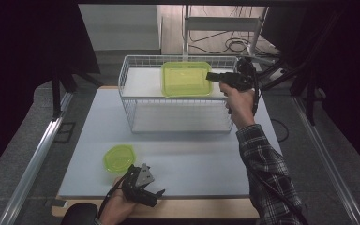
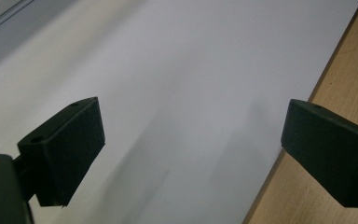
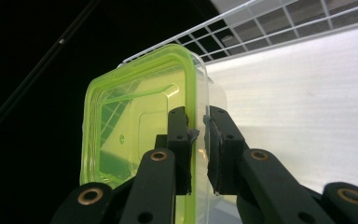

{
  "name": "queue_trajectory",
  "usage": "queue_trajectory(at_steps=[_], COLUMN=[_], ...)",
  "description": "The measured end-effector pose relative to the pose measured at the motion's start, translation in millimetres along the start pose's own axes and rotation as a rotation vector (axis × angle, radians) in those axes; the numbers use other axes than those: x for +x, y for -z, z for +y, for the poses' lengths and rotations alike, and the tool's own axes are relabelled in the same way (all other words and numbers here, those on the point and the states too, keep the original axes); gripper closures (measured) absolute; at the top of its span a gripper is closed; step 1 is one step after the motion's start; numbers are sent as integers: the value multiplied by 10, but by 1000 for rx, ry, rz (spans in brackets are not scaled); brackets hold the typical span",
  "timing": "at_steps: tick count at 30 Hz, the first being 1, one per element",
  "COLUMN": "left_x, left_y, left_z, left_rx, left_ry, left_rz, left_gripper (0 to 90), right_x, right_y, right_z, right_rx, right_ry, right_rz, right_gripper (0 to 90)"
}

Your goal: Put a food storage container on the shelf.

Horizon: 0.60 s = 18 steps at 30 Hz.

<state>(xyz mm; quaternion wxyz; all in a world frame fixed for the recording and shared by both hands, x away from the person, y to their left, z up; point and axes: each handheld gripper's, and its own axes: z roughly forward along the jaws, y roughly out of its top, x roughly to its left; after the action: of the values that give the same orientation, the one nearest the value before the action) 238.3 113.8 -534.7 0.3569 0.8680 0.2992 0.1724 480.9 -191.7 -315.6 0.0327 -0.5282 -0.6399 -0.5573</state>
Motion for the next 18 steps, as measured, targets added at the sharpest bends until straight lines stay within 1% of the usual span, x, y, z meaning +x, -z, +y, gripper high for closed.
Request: queue_trajectory(at_steps=[2,7,8,12,18], left_x=[-3,-4,-5,-11,-16], left_y=[-4,-9,-8,-12,-15], left_z=[0,0,0,2,2], left_rx=[4,8,7,10,12], left_ry=[-2,-4,-6,-8,-12], left_rz=[-1,-4,-4,-7,-7], left_gripper=[60,60,60,60,60], right_x=[-15,-47,-61,-78,-62], right_y=[-32,-79,-99,-129,-175], right_z=[13,38,52,74,87], right_rx=[-3,-13,-22,-31,-35], right_ry=[-2,-11,-16,-21,2], right_rz=[-14,-33,-43,-49,-73], right_gripper=[800,800,800,798,779])
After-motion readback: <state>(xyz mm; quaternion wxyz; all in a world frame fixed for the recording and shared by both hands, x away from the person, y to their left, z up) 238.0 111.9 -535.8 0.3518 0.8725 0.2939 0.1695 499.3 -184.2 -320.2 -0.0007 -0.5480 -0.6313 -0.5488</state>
